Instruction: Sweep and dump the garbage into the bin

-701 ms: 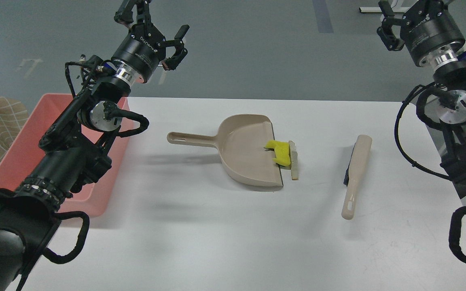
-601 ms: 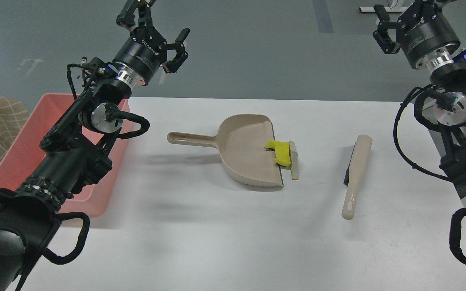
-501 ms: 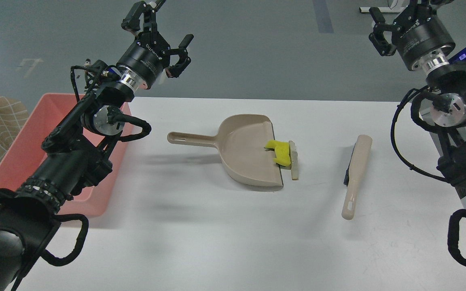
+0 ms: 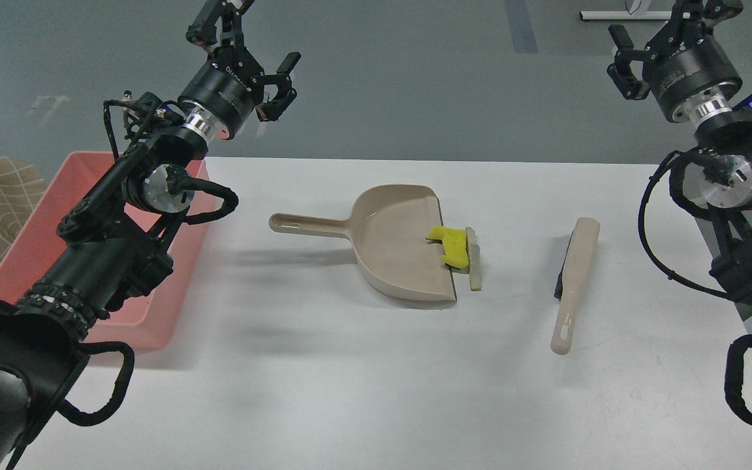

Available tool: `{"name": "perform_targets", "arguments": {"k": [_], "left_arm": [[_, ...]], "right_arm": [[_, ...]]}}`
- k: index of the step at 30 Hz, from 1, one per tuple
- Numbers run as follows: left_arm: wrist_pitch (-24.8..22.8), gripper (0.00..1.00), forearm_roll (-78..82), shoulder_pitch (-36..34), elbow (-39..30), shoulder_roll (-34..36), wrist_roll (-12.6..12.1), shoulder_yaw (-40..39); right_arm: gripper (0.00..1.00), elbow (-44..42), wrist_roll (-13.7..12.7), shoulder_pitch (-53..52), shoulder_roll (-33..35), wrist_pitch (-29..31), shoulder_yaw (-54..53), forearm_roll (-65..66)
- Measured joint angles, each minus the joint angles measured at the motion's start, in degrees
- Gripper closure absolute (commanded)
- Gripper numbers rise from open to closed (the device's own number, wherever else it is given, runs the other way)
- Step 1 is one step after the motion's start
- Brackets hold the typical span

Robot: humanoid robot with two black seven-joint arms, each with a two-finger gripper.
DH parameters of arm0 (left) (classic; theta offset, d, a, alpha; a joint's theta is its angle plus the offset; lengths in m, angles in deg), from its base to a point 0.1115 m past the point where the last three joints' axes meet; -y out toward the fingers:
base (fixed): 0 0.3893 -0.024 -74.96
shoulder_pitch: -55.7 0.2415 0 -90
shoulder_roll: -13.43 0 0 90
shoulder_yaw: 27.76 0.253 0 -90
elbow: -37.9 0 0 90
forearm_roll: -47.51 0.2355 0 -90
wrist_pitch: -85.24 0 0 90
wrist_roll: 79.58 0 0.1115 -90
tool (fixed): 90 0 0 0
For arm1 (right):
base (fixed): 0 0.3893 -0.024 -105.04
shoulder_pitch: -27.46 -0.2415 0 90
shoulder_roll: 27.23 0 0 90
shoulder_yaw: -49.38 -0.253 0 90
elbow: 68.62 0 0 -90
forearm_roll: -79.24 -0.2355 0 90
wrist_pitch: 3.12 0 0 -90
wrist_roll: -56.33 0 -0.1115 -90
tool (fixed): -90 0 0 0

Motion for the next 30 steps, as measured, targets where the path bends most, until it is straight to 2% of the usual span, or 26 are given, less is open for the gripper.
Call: {"name": "perform_targets", "arguments": {"k": [8, 20, 30], "left_arm": [[-0.3, 0.01, 0.07, -0.41, 0.0, 0.87, -0.97, -0.02], [-0.73, 0.01, -0.02, -0.84, -0.02, 0.29, -0.85, 1.22], [-0.66, 0.01, 0.04, -1.52, -0.32, 0.67, -0.17, 1.45]], "right_arm": [[0.0, -0.65, -0.59, -1.63, 0.38, -0.83, 0.83, 0.07], [0.0, -0.77, -0.57, -2.31, 3.82, -0.85, 5.56, -0.12], [0.0, -0.52, -0.68, -2.25, 3.71, -1.16, 5.78, -0.2]]}}
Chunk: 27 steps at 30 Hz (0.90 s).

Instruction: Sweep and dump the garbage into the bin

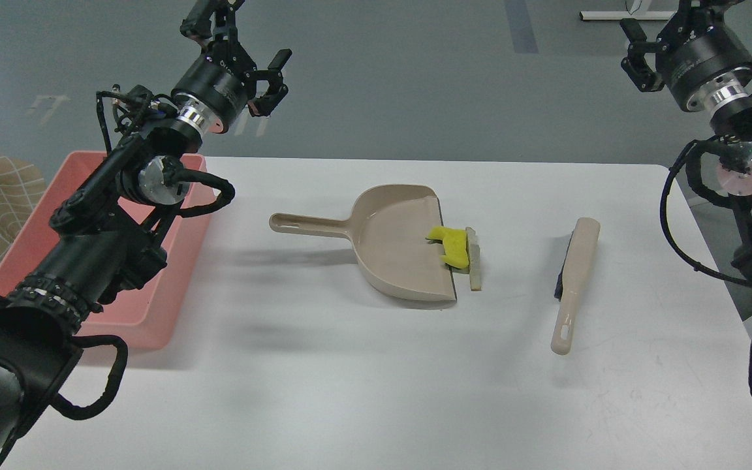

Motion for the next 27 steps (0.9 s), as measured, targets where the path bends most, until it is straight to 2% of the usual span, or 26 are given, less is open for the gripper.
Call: {"name": "perform_targets", "arguments": {"k": [10, 18, 27], "left_arm": [[-1.46, 0.01, -0.07, 0.25, -0.12, 0.19, -0.43, 0.01], [2.78, 0.01, -0.16, 0.26, -0.3, -0.54, -0.35, -0.3], [3.27, 0.01, 0.09, -0.09, -0.46, -0.84, -0.05, 0.07]], "right_arm": [[0.0, 0.08, 0.53, -0.3, 0.13, 0.28, 2.43, 0.0], [0.0, 0.08, 0.74, -0.21, -0.3, 0.21, 2.7, 0.0], [0.0, 0.08, 0.76, -0.26, -0.52, 0.13, 2.59, 0.0]]}}
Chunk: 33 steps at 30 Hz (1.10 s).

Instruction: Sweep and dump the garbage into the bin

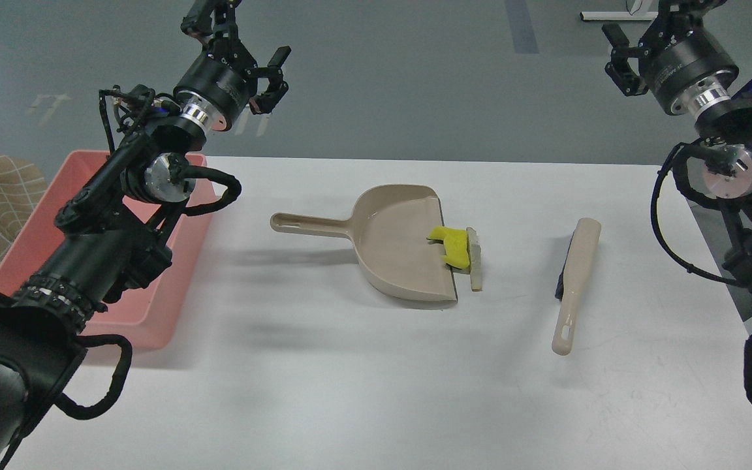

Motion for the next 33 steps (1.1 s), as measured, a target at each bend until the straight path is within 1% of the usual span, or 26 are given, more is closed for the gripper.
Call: {"name": "perform_targets", "arguments": {"k": [3, 6, 9, 14, 20, 24, 28, 33], "left_arm": [[0.18, 0.01, 0.5, 0.0, -0.64, 0.04, 0.13, 2.07], [1.11, 0.01, 0.7, 0.59, -4.8, 1.29, 0.21, 5.53], [2.66, 0.01, 1.33, 1.46, -9.85, 4.7, 0.28, 7.7], [3.81, 0.01, 4.65, 3.25, -16.87, 10.48, 0.28, 10.88], [6.35, 0.01, 14.61, 9.06, -31.0, 19.63, 0.28, 15.48], [8.42, 0.01, 27.23, 15.2, -39.47, 24.54, 0.28, 16.12], [11.44, 0.01, 38.17, 20.8, -44.79, 25.76, 0.1, 15.97], [15.81, 0.01, 44.45, 26.54, -46.51, 24.08, -0.15, 16.0]], "right_arm": [[0.0, 0.03, 0.0, 0.0, -0.01, 0.0, 0.0, 0.0], [0.0, 0.18, 0.0, 0.08, -0.02, -0.04, -0.01, 0.0], [0.0, 0.31, 0.0, 0.17, 0.05, -0.05, -0.04, 0.0], [0.0, 0.39, 0.0, 0.25, 0.12, -0.04, -0.04, 0.0], [0.0, 0.38, 0.01, 0.58, -0.02, -0.96, 0.11, 0.0], [0.0, 0.38, 0.01, 0.9, -0.1, -1.26, 0.15, 0.0], [0.0, 0.35, 0.01, 1.05, -0.1, -1.31, 0.15, 0.0], [0.0, 0.34, 0.01, 1.08, -0.09, -1.31, 0.22, 0.0]]}}
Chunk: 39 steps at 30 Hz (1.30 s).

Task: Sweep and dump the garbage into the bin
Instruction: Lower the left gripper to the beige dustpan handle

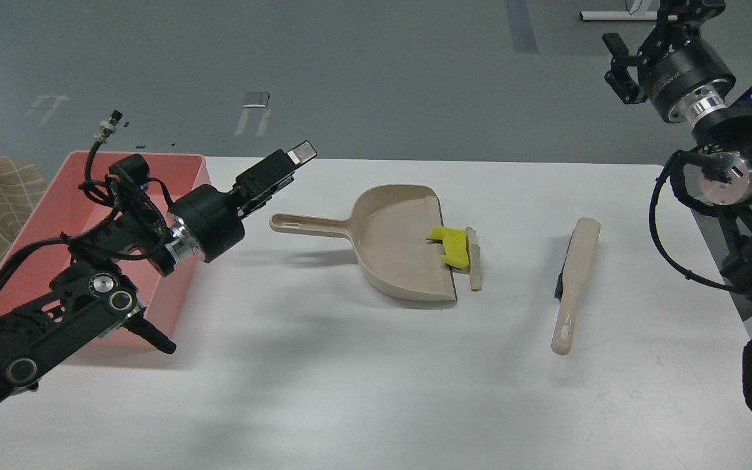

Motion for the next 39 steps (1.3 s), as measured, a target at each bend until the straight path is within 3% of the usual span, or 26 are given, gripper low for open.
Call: {"name": "perform_targets", "arguments": {"k": [9, 17, 39], "left_arm": [[4.4, 0.01, 3.81, 8.15, 2.09, -4.2, -0.03, -0.76], [8.44, 0.01, 3.23, 9.26, 8.49, -7.83, 0.38, -0.87], [14.9, 0.01, 2.86, 8.92, 21.48, -17.96, 0.42, -0.44]], "right_arm": [[0.0, 0.01, 0.34, 1.84, 0.45, -0.27, -0.02, 0.09], [0.0, 0.1, 5.42, 3.29, 0.59, -0.35, -0.72, 0.0], [0.0, 0.1, 5.62, 3.33, 0.61, -0.7, -0.78, 0.0]]}}
